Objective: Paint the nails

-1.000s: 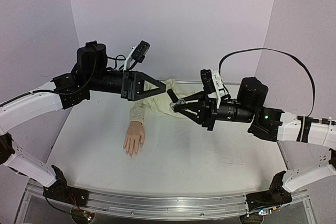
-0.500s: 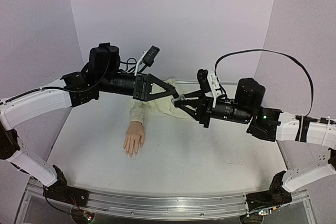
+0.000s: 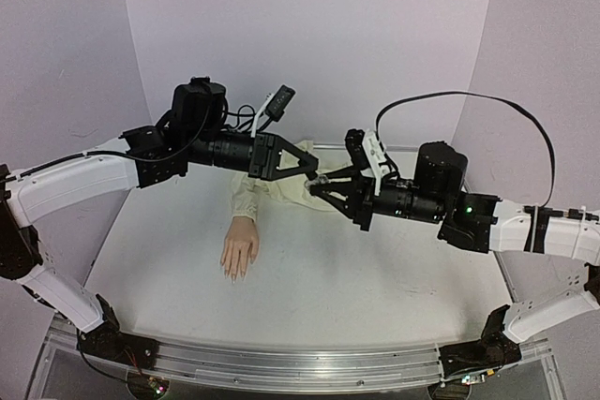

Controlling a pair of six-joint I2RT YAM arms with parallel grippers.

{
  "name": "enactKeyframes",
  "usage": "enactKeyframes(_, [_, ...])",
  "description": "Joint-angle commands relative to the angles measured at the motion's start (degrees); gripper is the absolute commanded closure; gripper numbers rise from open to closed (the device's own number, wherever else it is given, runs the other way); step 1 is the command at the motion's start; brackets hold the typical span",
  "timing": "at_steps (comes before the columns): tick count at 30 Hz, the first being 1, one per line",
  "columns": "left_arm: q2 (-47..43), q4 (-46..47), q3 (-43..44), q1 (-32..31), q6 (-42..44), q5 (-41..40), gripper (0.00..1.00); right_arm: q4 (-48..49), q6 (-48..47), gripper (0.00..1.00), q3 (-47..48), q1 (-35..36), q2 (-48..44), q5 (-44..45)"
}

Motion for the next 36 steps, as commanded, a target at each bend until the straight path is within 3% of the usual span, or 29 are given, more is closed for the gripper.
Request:
enactKeyframes(1, [-0.24, -0.41, 3.08, -0.48, 1.89, -0.51, 0.84, 4.05, -0.40, 1.00, 2.52, 0.01, -0.01, 0.52])
enactKeyframes(4, [-0.34, -0.97, 3.16, -1.05, 4.88, 1.72, 0.90, 4.83, 1.29, 1.00, 2.57, 0.03, 0.07, -0.85])
enactKeyframes(7, [-0.49, -1.01, 3.15, -1.49, 12.07, 11.98, 1.00, 5.23, 3.94, 1.00, 3.27, 0.00, 0.17, -5.71])
enactKeyframes(10, [-1.44, -1.00, 2.57, -1.99, 20.87, 25.51, 1.00, 7.37, 8.90, 1.00, 3.52, 0.02, 0.08, -15.56])
enactKeyframes(14, [-2.42, -0.92, 4.73, -1.98, 28.72, 36.81, 1.00, 15.42, 18.74, 1.00, 3.98, 0.01, 1.31, -31.14])
enactKeyframes(17, [-1.64, -0.99, 7.73, -2.00, 30.18, 39.63, 1.00, 24.44, 26.28, 1.00, 2.98, 0.01, 2.58, -35.70])
enactKeyframes(22, [-1.32, -0.90, 8.30, -2.00, 27.80, 36.36, 1.00, 24.05, 24.47, 1.00, 0.61, 0.04, 0.91, -30.95])
enactKeyframes(23, [-1.74, -0.92, 7.96, -2.00, 26.03, 34.66, 0.96, 23.13, 23.52, 1.00, 0.33, 0.04, 0.31, -29.82])
enactKeyframes(27, [-5.51, -1.07, 3.78, -1.05, 20.13, 24.94, 0.47, 17.79, 18.60, 1.00, -0.43, 0.05, -1.10, -24.83])
enactKeyframes(28, [-6.65, -1.32, 2.31, -0.85, 19.09, 20.20, 0.39, 16.55, 17.59, 1.00, -0.38, 0.01, -1.22, -23.44])
enactKeyframes(32, [-8.94, -8.75, 1.47, -0.41, 17.72, 8.26, 0.20, 10.24, 12.73, 1.00, 1.25, 0.04, -0.78, -19.37])
enactKeyframes(36, [-7.60, -14.03, 3.15, -0.56, 17.19, 5.04, 0.18, 6.50, 9.83, 1.00, 2.61, 0.07, 0.26, -16.63])
